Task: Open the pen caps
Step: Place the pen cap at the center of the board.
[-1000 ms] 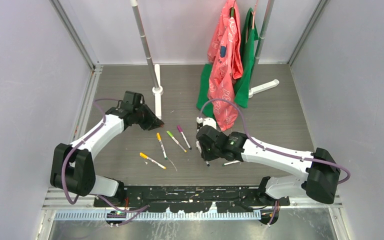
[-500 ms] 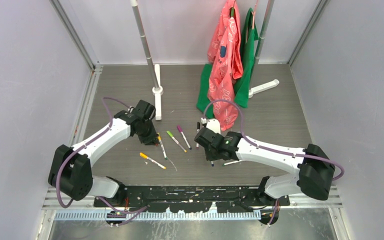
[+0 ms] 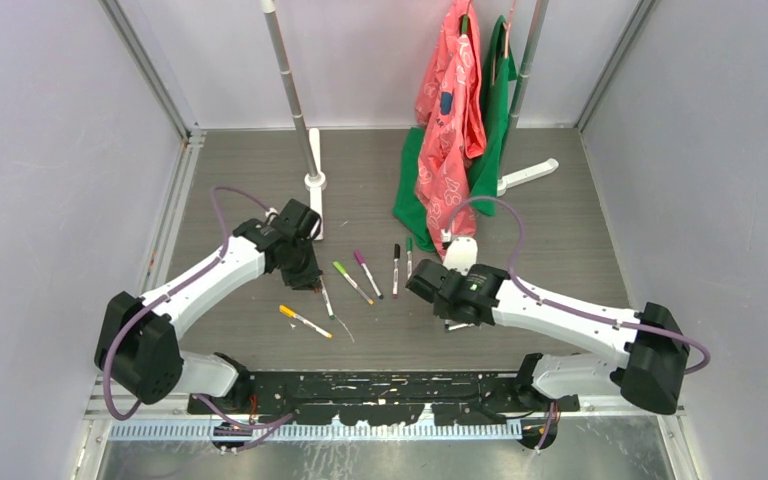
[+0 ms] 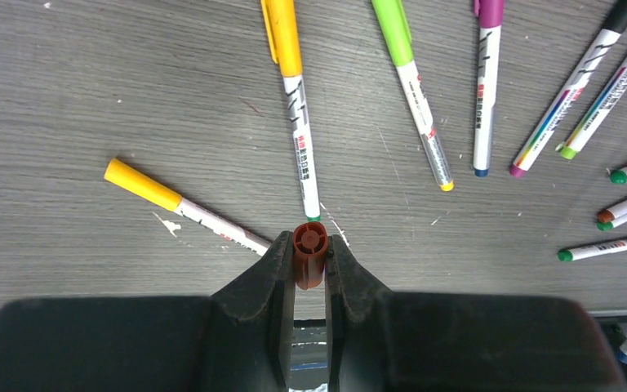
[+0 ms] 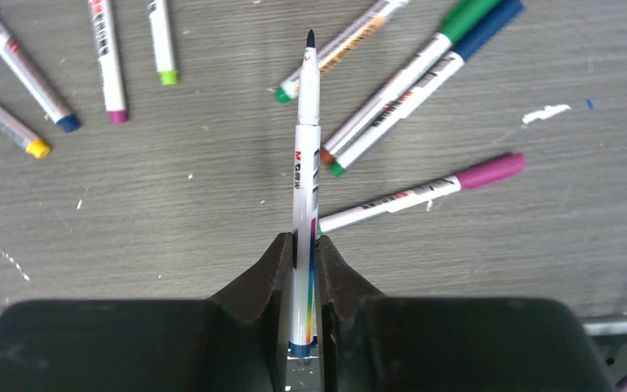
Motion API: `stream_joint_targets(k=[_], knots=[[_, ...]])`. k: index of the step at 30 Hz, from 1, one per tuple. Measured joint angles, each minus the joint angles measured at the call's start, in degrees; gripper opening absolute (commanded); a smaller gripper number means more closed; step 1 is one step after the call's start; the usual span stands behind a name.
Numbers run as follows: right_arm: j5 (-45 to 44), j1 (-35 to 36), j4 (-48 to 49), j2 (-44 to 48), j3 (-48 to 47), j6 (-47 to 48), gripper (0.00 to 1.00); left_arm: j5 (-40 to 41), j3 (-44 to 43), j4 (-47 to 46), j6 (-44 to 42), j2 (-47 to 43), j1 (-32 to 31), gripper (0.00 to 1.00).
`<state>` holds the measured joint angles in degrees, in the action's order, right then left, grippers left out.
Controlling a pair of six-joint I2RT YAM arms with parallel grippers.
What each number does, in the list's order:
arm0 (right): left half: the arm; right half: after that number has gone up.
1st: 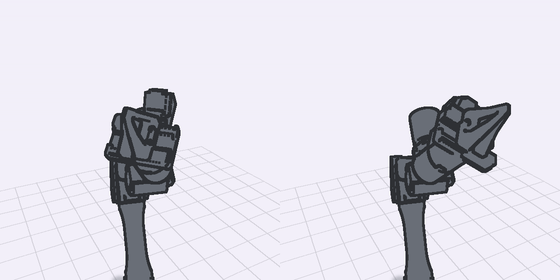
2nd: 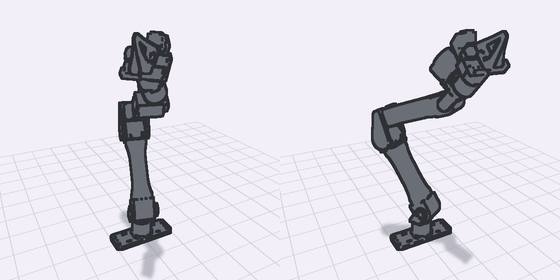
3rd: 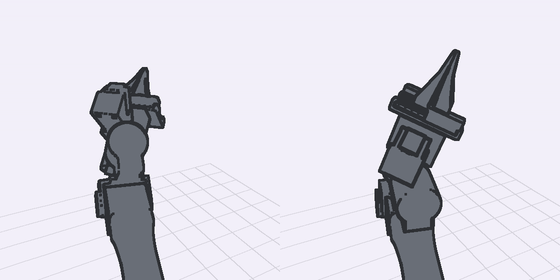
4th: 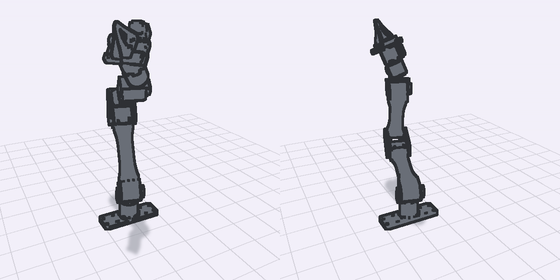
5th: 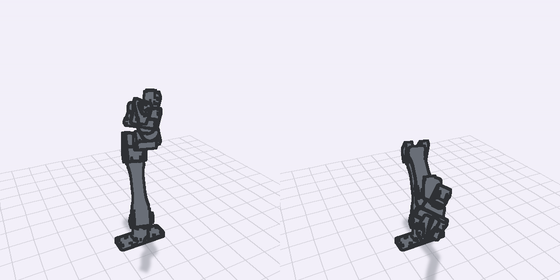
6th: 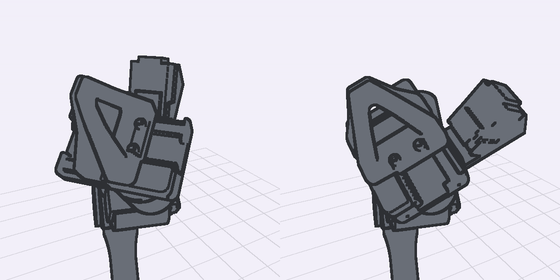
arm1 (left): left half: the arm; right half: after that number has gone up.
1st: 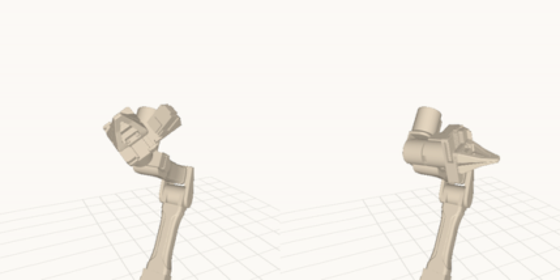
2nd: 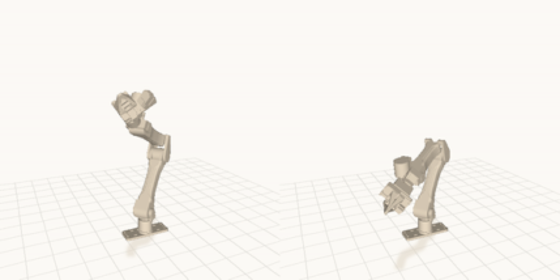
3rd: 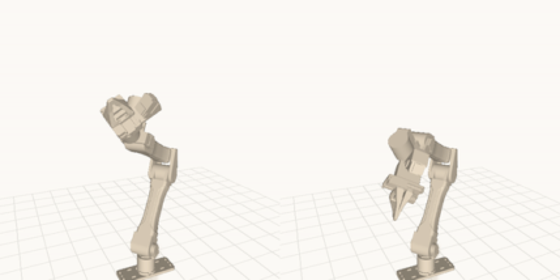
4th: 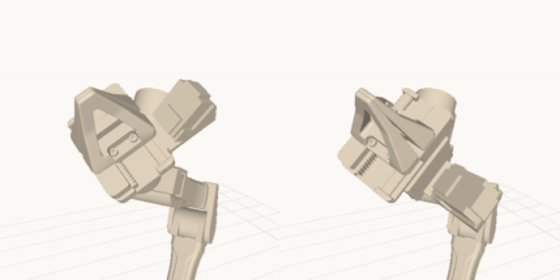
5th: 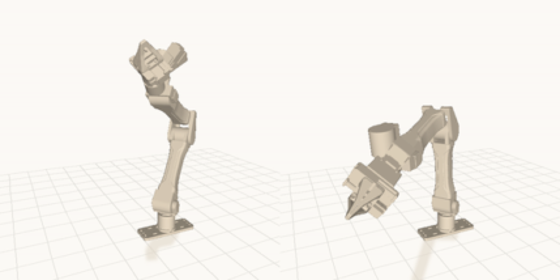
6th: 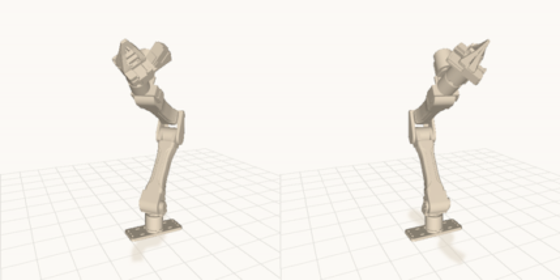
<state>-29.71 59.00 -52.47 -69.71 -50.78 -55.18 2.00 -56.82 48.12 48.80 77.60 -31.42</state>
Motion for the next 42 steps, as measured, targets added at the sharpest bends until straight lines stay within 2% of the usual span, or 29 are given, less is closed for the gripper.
stream_joint_targets(k=[5, 13, 21, 30, 34, 39, 42], knots=[[-3.6, -1.4, -4.6, 5.5, 2.2, -8.7, 0.01, 1.5, 1.0, -0.1, 0.3, 0.1, 0.0, 0.0], [-7.1, -10.6, -9.1, 11.4, 4.1, -15.4, 0.01, 0.7, 4.2, -2.3, 1.8, 2.7, 4.3, 0.0], [-7.1, -23.6, -8.4, 9.7, 4.5, -13.8, 0.01, -0.8, 7.7, -5.9, 2.4, 4.5, 10.0, 0.0], [-4.4, -38.4, -0.7, 0.5, 4.5, -6.2, 0.02, -3.3, 11.4, -10.9, 3.4, 6.6, 12.6, 0.01], [-3.5, -42.5, 2.4, -3.9, 4.5, -3.3, 0.03, -4.1, 11.4, -12.5, 3.3, 8.2, 13.4, 0.03], [-3.2, -45.3, 5.9, -10.0, 4.5, -0.6, 0.14, -6.1, 11.1, -13.0, 3.3, 9.1, 15.0, 0.09], [-3.1, -46.2, 7.6, -12.4, 4.5, 0.8, 0.29, -7.4, 10.8, -13.1, 3.3, 9.7, 15.7, 0.12]])
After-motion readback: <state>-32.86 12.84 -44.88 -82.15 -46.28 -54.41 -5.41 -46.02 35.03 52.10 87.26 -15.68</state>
